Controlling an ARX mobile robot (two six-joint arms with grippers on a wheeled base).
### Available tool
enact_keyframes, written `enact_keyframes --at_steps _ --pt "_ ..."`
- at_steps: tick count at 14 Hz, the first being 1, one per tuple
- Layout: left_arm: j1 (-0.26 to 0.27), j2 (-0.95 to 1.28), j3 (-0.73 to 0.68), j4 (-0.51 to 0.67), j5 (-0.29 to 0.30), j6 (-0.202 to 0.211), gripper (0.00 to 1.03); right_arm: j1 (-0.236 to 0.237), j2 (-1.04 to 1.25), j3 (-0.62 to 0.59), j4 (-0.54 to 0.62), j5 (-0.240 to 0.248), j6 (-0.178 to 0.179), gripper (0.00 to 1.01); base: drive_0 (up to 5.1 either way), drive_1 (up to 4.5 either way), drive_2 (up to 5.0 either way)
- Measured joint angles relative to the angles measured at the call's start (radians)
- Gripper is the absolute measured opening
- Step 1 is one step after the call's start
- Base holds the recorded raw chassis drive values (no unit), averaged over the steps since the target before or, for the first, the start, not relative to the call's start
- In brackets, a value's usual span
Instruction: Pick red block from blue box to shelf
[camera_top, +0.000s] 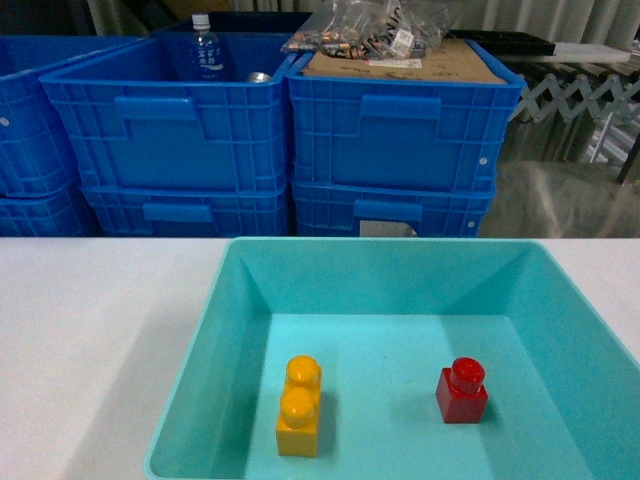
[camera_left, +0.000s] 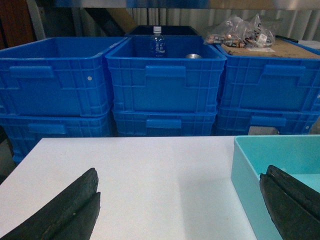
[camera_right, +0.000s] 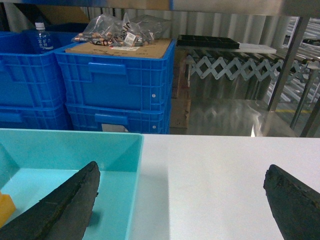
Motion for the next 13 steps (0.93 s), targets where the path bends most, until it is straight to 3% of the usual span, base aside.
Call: enact_keyframes --at_steps 13 --pt "0.0 0.0 0.0 0.0 0.0 0.0 0.98 0.0 0.0 0.0 0.0 0.0 0.0 0.98 0.0 0.0 0.0"
